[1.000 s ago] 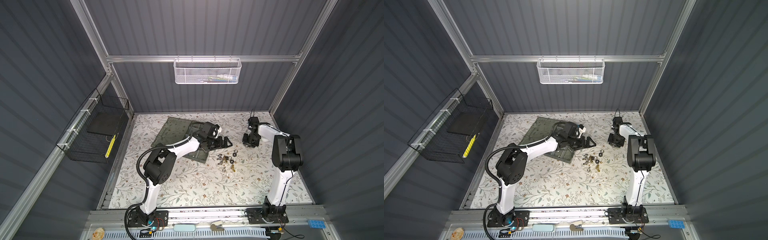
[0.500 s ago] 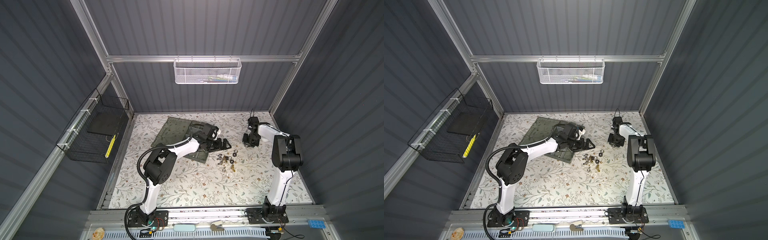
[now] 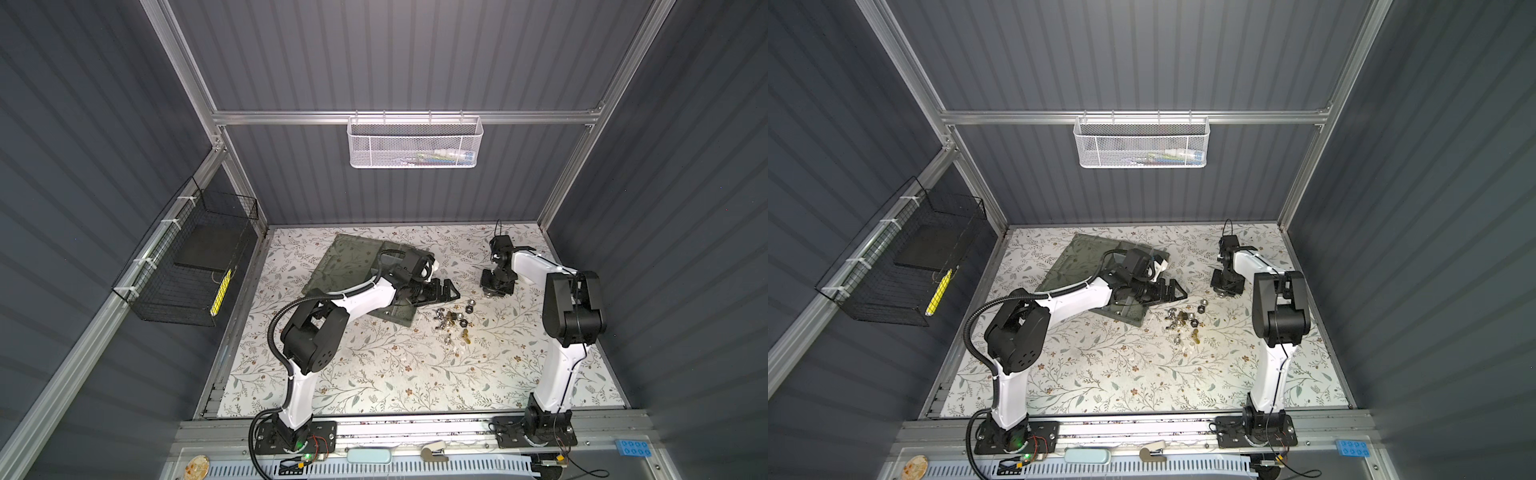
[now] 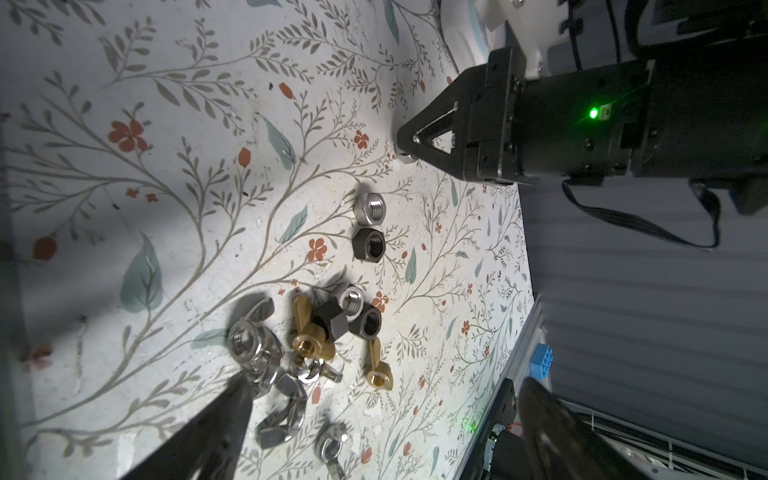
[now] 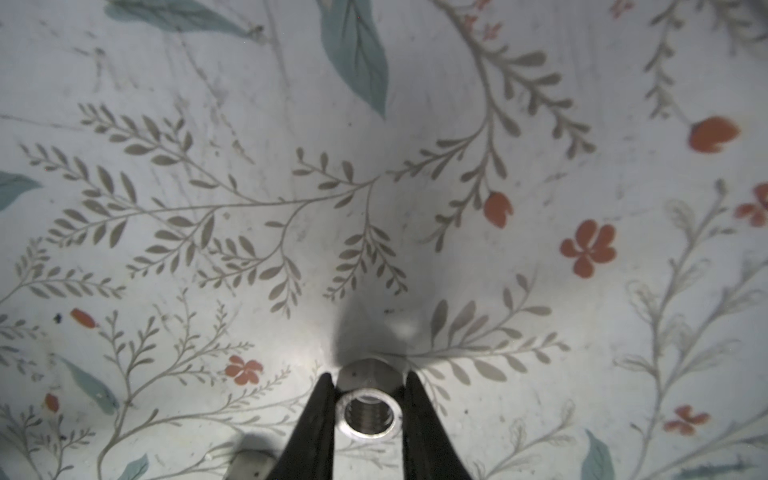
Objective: Sort the screws and nuts into containers
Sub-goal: 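Lift the silver hex nut with the right gripper and carry it toward the box, then lower the nut into a box compartment and open the right gripper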
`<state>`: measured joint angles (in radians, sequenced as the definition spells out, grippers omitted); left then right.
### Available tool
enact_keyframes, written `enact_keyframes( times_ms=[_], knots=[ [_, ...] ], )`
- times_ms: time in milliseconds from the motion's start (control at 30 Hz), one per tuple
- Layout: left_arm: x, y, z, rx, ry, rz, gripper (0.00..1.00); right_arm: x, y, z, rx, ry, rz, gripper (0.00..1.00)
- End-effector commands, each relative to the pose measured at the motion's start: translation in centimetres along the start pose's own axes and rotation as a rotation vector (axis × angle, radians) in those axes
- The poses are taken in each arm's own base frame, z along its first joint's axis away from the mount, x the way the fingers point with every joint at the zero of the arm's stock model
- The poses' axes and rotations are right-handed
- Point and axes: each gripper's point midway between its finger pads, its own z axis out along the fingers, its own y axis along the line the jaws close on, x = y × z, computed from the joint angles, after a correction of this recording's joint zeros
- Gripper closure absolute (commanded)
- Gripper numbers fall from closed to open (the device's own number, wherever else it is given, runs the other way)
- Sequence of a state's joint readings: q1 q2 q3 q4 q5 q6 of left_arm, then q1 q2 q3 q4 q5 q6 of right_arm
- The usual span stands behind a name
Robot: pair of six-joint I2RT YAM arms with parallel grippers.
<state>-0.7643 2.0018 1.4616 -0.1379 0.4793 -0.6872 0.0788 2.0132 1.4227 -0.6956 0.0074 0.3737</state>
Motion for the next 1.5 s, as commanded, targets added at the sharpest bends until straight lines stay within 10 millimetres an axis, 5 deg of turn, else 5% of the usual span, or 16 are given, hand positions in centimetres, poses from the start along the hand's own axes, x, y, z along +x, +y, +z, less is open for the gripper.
enact_keyframes(
  times_ms=[0,300,700,1100,1467],
  knots=[
    [-0.2,-0.9,-1.6,-0.004,-0.022,0.030,0.00,0.4,0.7,-1.4,-0.020,-0.008,-0.008,0.81],
    [-1.5,-1.0,-4.0,0.001,-0.070,0.021,0.00,0.4,4.1,-4.2,-0.085,-0.044,-0.051,0.81],
    [-1.1,2.5,-9.2,-0.046,-0.129,-0.046,0.00,0.9,12.0,-8.8,-0.227,-0.087,-0.145,0.80],
    [1.0,5.5,-14.2,-0.095,-0.191,-0.104,0.00,2.5,19.5,-12.7,-0.381,-0.109,-0.224,0.80],
    [3.1,8.6,-18.9,-0.113,-0.263,-0.189,0.00,5.8,25.2,-13.8,-0.444,-0.077,-0.319,0.79]
  ],
)
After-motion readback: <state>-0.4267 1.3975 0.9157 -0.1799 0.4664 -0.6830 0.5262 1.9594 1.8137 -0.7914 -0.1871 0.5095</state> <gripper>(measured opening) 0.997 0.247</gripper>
